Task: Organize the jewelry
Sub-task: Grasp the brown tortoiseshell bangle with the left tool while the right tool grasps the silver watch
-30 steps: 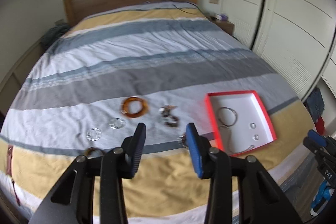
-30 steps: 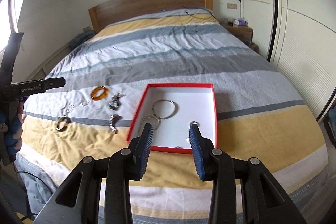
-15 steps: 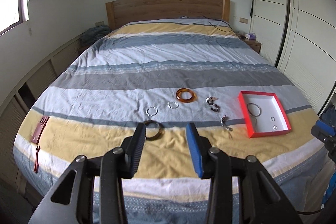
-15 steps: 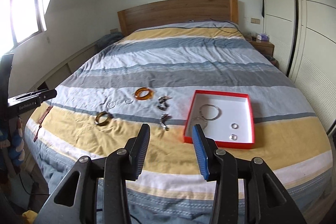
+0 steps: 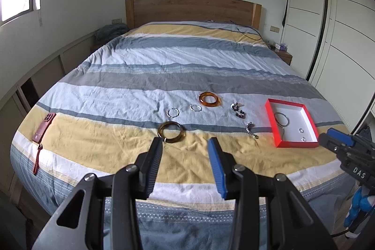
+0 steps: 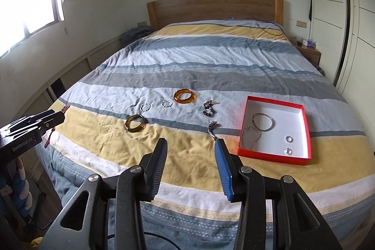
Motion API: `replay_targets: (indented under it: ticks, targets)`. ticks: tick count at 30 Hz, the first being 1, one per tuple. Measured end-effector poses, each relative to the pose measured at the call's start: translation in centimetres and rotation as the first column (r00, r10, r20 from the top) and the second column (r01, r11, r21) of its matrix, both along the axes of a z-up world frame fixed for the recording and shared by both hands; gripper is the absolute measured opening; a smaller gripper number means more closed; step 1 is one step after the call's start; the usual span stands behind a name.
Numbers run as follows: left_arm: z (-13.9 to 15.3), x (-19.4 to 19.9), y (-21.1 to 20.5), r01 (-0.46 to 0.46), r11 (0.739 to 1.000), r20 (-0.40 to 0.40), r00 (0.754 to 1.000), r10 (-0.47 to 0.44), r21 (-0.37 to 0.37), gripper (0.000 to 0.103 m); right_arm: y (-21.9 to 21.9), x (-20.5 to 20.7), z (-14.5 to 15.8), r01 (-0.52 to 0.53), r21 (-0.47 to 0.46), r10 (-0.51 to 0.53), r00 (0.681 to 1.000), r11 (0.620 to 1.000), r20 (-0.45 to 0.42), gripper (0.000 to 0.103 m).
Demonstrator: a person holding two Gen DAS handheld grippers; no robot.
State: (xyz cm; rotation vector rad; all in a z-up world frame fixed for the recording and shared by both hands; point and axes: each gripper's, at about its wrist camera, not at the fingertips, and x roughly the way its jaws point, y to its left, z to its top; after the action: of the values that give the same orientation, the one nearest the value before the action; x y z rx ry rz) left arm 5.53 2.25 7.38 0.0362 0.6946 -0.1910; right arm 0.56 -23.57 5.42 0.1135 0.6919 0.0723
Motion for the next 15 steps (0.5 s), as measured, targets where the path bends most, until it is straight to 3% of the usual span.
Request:
replay_targets:
  ticks: [4,15]
  targets:
    - [-1.8,2.2,0.3,-0.012,1.0,-0.045,0.999,0.012,0.0,0.04,0.8,1.9,-1.4,-0.016,0.0,0.016,0.999,1.0,-0.038,0.042]
    - [-12.0,12.4,3.2,-0.103,0.994,-0.231,0.967,0.11,0.042,0.04,0.6,12.1,-9.4,-0.008,0.042,0.017,0.977,0.999,-0.214,0.042]
